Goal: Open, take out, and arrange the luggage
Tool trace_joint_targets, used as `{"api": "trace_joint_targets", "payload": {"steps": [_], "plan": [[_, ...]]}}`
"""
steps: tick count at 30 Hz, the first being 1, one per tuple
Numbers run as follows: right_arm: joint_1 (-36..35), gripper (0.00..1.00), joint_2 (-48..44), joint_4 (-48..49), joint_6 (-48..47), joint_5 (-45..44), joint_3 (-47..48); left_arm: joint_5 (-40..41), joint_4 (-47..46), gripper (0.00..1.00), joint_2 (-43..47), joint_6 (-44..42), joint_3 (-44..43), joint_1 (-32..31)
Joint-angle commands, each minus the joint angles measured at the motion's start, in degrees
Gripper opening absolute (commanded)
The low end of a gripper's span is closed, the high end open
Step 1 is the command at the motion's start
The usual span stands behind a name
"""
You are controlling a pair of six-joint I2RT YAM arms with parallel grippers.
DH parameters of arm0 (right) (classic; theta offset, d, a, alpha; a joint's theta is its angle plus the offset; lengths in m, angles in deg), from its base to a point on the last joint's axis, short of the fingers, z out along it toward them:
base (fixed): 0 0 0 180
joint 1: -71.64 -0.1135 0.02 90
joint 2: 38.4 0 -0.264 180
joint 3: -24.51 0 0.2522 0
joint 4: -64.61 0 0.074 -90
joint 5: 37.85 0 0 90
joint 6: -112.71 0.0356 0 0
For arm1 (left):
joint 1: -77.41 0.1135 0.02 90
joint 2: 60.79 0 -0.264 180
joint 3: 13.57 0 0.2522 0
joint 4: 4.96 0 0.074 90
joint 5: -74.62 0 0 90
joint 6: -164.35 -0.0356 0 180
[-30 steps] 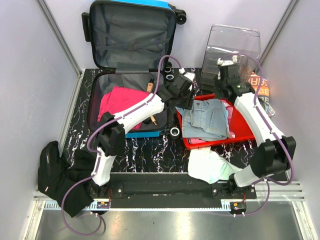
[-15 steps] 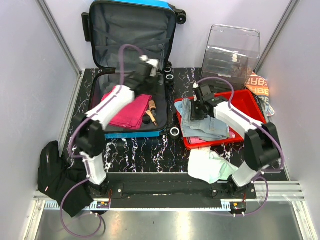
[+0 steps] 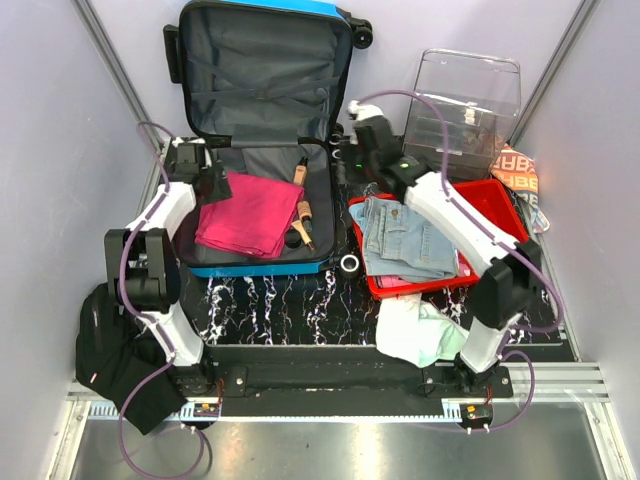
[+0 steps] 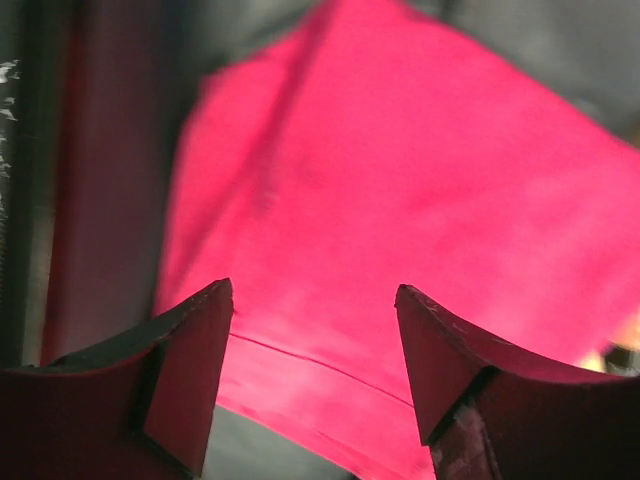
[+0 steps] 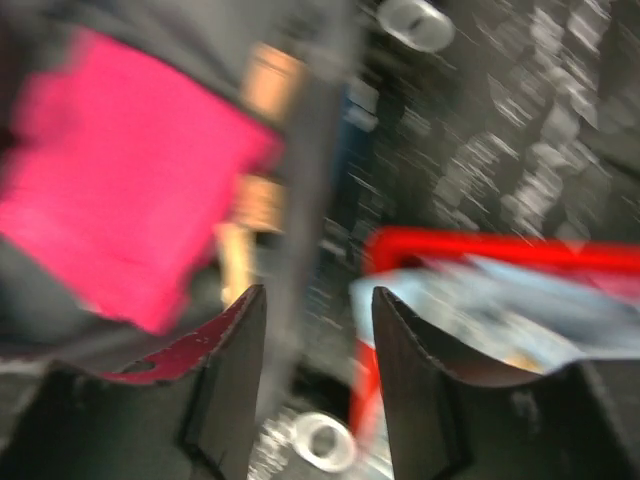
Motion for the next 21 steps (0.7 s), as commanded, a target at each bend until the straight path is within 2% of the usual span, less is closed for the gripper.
{"api": "trace_joint_targets", "payload": {"steps": [1, 5, 13, 16, 21], "plan": [[-6.94, 0.55, 10.30, 2.63, 0.81, 0.79, 9.76, -2.03, -3.40, 0.72, -3.87, -1.23, -0.68, 3.21], [-10.29, 0.60, 21.20, 1.04, 3.71, 6.05, 20.50, -3.17, -0.86, 0.81, -8.45, -2.02, -3.75, 4.53], [-12.05, 0.64, 39.48, -5.36, 7.66, 6.95, 38.77, -8.79, 2.05, 0.83, -15.66, -2.99, -8.24, 5.50], [-12.05, 0.64, 43.53, -7.56, 8.72, 6.16, 42.40, -12.48, 2.05, 0.81, -17.15, -3.95, -9.03, 5.50], [-12.05, 0.64, 46.70, -8.36, 9.60, 5.54, 42.85, -18.10, 2.84, 0.78, -19.62, -4.30, -10.52, 5.50]]}}
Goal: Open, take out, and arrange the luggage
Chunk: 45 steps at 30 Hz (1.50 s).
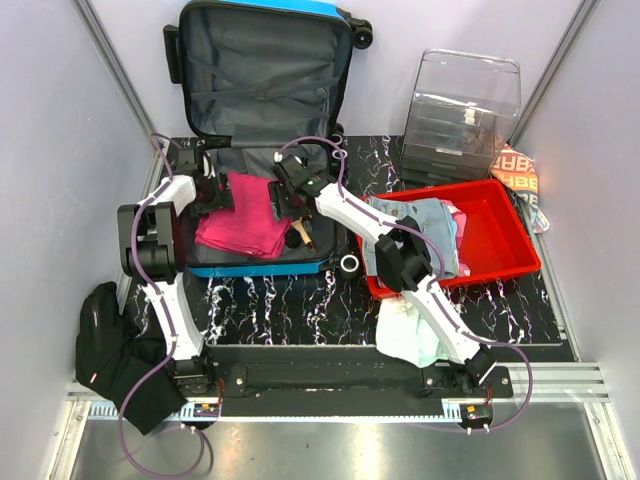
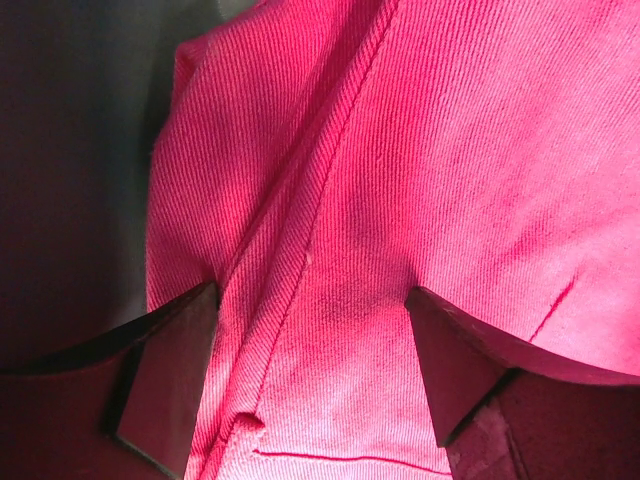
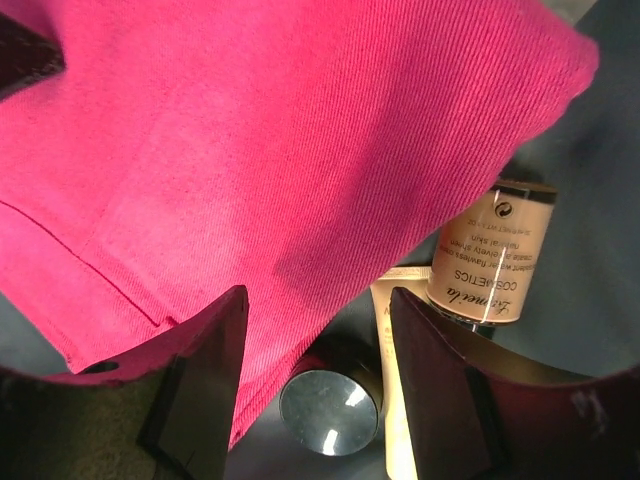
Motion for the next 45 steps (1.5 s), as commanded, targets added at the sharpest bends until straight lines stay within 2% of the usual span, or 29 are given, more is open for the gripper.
{"api": "trace_joint_targets", "payload": {"steps": [1, 7, 11, 15, 17, 18, 19, 20, 23, 26, 29, 35, 40, 45], "plan": [[0.11, 0.65, 1.07, -1.89, 2.06, -1.10, 3.77, -9.11, -0.75, 0.77, -4.23, -0.61, -2.90, 0.30], [0.11, 0.68, 5.54, -5.75, 1.27, -3.39, 8.76, -14.20, 0.75, 0.71, -5.65, -0.88, -4.57, -0.05], [0.11, 0.69, 9.50, -7.87, 1.97, -1.64, 12.64, -18.95, 0.75, 0.61, -5.03, -0.96, -3.43, -0.40], [0.11, 0.69, 11.35, -7.00, 2.24, 1.17, 13.35, -22.90, 0.84, 0.44, -3.98, -0.70, -2.12, -0.49], [0.11, 0.66, 11.27, -4.80, 1.71, 3.28, 13.17, -24.83, 0.66, 0.38, -3.36, -0.61, -1.15, -0.49], [0.19, 0.63, 11.09, -3.93, 1.54, 3.29, 13.17, -25.20, 0.57, 0.32, -2.84, -0.87, -0.97, -0.49], [0.11, 0.50, 10.92, -2.26, 1.10, 5.81, 13.17, -25.37, 0.66, 0.28, -2.57, -1.14, -0.71, -0.40], [0.11, 0.42, 10.74, -1.38, 0.83, 6.45, 13.35, -25.29, 0.84, 0.24, -2.31, -1.40, -0.27, -0.32], [0.02, 0.18, 9.86, 1.18, -0.22, 8.21, 13.17, -25.63, 1.36, 0.01, -0.99, -2.19, 1.57, 0.82], [0.02, 0.07, 8.54, 2.23, -1.36, 8.39, 12.56, -25.73, 1.36, 0.00, 1.55, -3.15, 4.30, 2.84], [-0.07, 0.00, 6.70, 3.29, -1.63, 9.00, 11.42, -25.55, 0.75, 0.00, 5.07, -4.56, 7.45, 4.95], [-0.42, 0.00, 1.87, 6.71, -1.01, 10.94, 11.42, -28.19, 0.75, 0.00, 11.39, -4.39, 9.93, 8.20], [-0.95, 0.00, -1.21, 9.44, -1.72, 10.32, 9.48, -29.15, -0.04, 0.00, 15.18, -4.30, 11.95, 8.56], [-0.95, 0.00, -2.36, 9.62, -2.42, 11.02, 10.71, -29.85, -0.13, 0.00, 18.17, -3.87, 10.46, 8.56]]}}
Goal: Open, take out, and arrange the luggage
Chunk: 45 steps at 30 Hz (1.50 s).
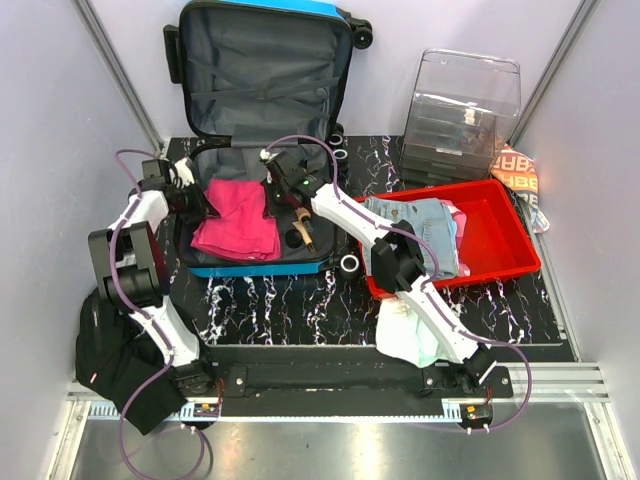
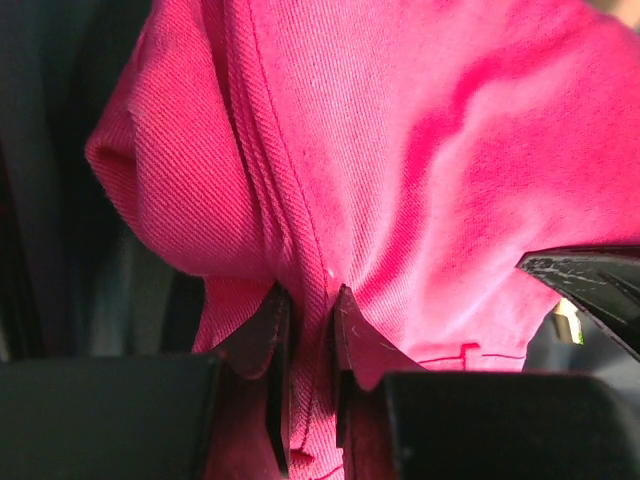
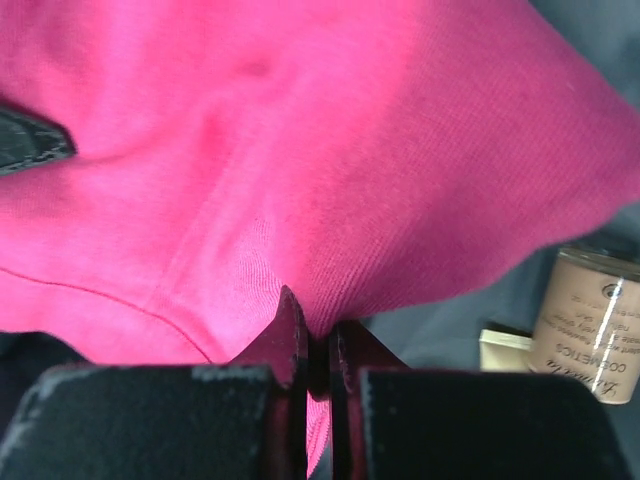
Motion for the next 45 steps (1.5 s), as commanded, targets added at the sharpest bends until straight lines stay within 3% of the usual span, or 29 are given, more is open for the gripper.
{"api": "trace_joint_targets", "payload": {"steps": [1, 11, 18, 26, 30, 36, 39, 45], "plan": [[-0.29, 0.00, -7.47, 7.65, -0.65, 1.27, 2.41, -6.23, 0.61, 0.00, 5.56, -0.48, -2.11, -0.38], [-0.03, 0.00, -11.60, 8.27, -3.55, 0.66, 0.74, -9.65, -0.35, 0.00, 6.44, 2.77, -4.66, -0.38], [2.95, 0.00, -15.99, 7.92, -5.13, 2.24, -0.49, -13.52, -1.76, 0.00, 6.97, 5.32, -11.15, -0.99], [7.17, 0.00, -23.90, 5.73, -8.99, 4.17, -6.81, -16.16, -3.43, 0.00, 8.64, 8.39, -11.61, -6.87], [10.68, 0.00, -30.92, 2.39, -12.33, 7.50, -13.05, -17.21, -3.61, 0.00, 9.17, 10.51, -11.87, -14.50], [20.61, 0.00, -47.53, -2.54, -16.65, 9.62, -30.17, -17.57, -3.69, 0.00, 7.59, 15.24, -14.68, -28.12], [26.76, 0.00, -59.02, -3.07, -16.91, 11.12, -40.11, -15.12, -4.22, 0.00, 6.01, 16.13, -17.31, -34.53], [38.98, 0.00, -69.60, -5.96, -19.02, 9.54, -54.10, -9.58, -9.31, 0.00, 1.53, 20.25, -21.36, -46.67]]}}
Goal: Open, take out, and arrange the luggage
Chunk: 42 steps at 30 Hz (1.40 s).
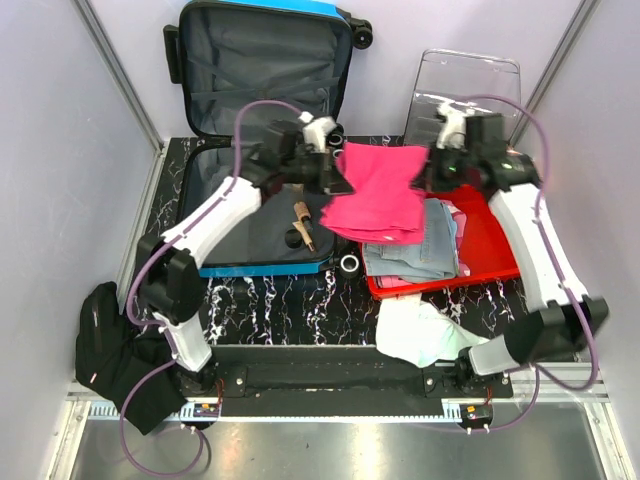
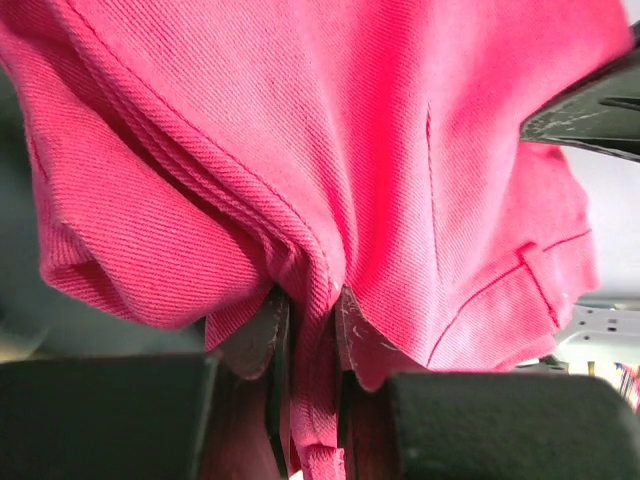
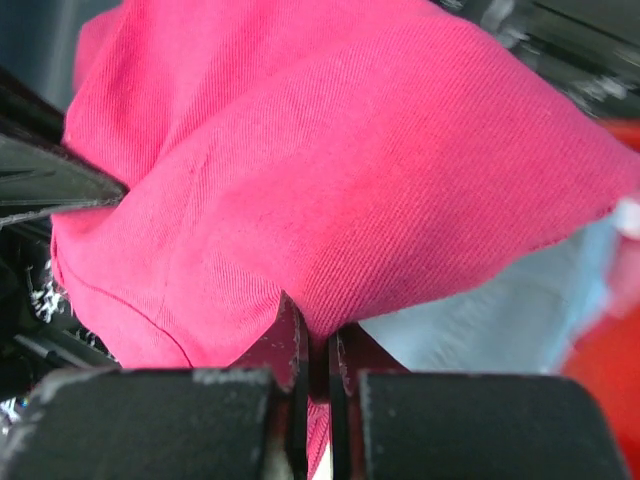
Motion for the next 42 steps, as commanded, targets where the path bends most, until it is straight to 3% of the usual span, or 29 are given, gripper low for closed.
{"api": "trace_joint_targets", "payload": {"steps": [1, 11, 28, 30, 33, 34, 37, 42], "plan": [[7.27, 0.00, -6.14, 3.34, -3.67, -5.51, -5.95, 0.31, -4.85, 0.00, -2.65, 3.76, -3.70, -7.70], [15.81, 0.00, -3.16, 5.09, -9.82, -14.76, -14.58, 12.43, -4.78, 0.00, -9.42, 0.17, -5.38, -20.36], [16.78, 0.00, 3.87, 6.41, -11.68, -24.52, -13.44, 26.94, 3.93, 0.00, -6.70, 2.27, -5.03, -24.50], [16.86, 0.00, 5.89, 6.33, -11.33, -26.96, -13.61, 29.31, 3.66, 0.06, -7.66, 3.06, -3.54, -24.59], [17.04, 0.11, 9.14, 5.36, -10.54, -31.27, -12.48, 29.76, 4.01, 0.18, -8.63, 2.89, -2.65, -24.59], [17.04, 0.23, 9.85, 4.66, -10.36, -32.25, -11.95, 29.84, 4.01, 0.24, -8.37, 2.71, -2.65, -24.50], [17.04, 0.42, 11.09, 3.34, -9.83, -32.53, -9.31, 30.02, 4.89, 0.42, -8.02, 1.40, -4.14, -23.97], [16.86, 0.55, 8.63, 2.46, -8.96, -30.85, -5.62, 29.84, 8.84, 0.56, -6.62, -1.42, -7.74, -22.74]]}}
